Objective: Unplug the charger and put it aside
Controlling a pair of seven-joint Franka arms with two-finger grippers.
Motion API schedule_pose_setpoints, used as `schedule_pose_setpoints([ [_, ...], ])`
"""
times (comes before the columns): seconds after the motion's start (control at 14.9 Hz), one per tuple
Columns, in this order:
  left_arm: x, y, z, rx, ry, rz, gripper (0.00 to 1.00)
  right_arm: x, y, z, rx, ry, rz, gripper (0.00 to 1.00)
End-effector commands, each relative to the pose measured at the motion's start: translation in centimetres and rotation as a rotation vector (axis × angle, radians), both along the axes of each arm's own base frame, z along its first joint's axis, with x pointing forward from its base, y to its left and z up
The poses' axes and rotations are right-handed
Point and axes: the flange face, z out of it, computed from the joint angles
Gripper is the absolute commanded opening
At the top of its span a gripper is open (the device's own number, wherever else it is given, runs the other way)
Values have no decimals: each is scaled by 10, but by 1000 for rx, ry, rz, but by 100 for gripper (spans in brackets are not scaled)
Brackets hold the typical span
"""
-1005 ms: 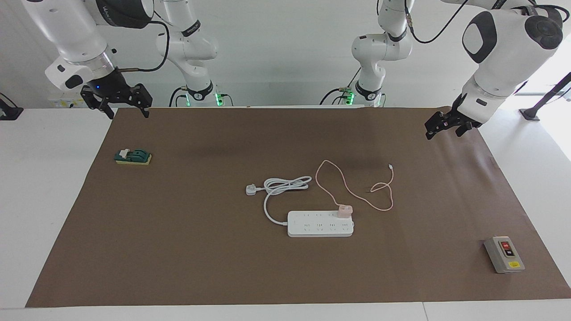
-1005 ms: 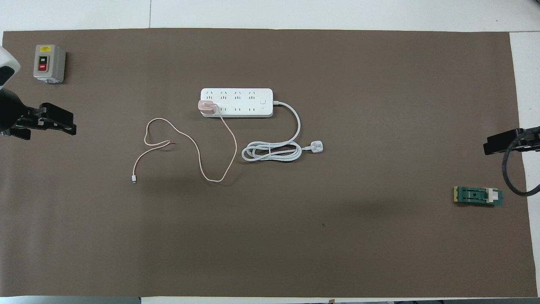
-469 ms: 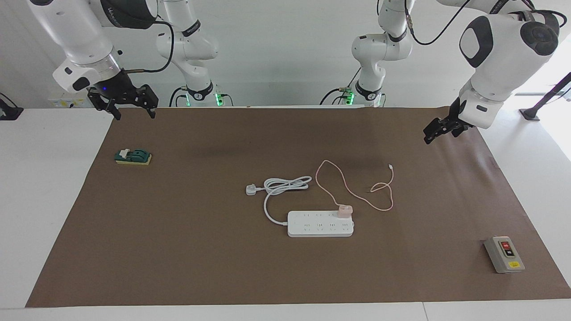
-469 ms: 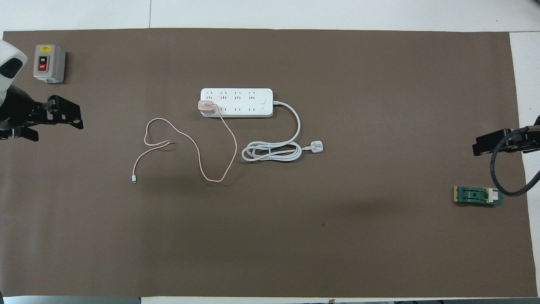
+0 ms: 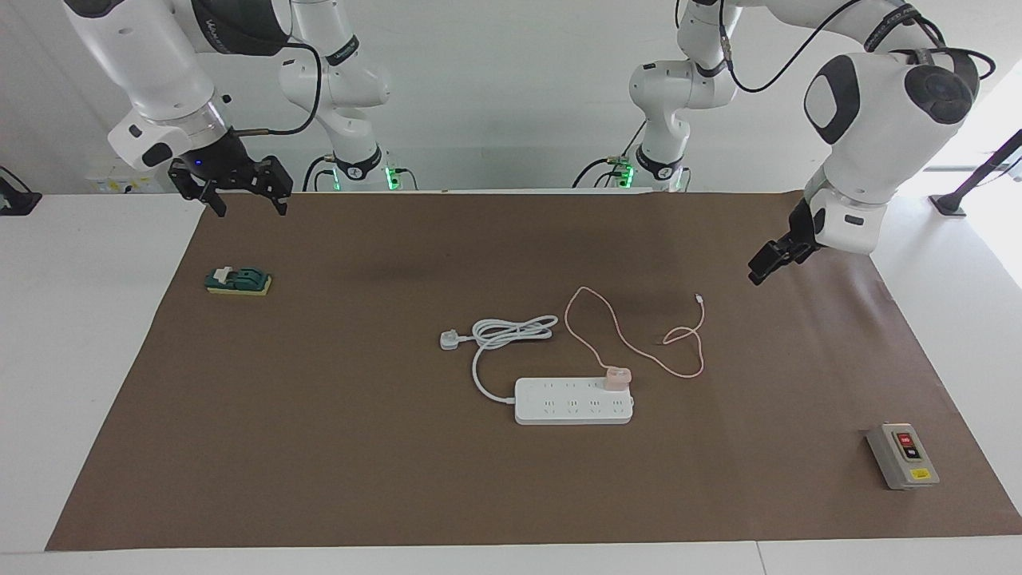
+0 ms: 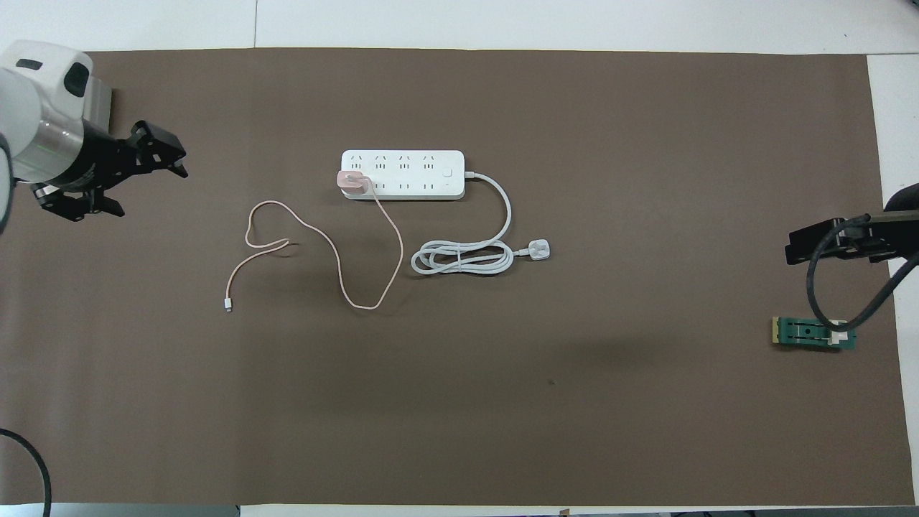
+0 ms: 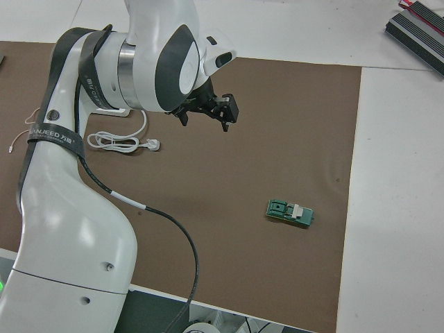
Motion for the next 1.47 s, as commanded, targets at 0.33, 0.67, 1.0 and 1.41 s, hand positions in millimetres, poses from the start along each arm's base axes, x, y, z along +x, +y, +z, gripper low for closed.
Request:
schedule_pose_setpoints([
  [0.33,31,-83,-74,-47,34,643,100,40,68,-81,134,61,-343,100],
  [0.67,51,-134,-122,-48,47,843,100,70,145,-145,253,136,-711,100],
  [1.0,43,-170,-151,-30,60,851,100,89,194,-192,375,241,-955,100],
  [1.41,42,-170,-151,-30,58,843,100,127,250,-238,444,383,-1164,100],
])
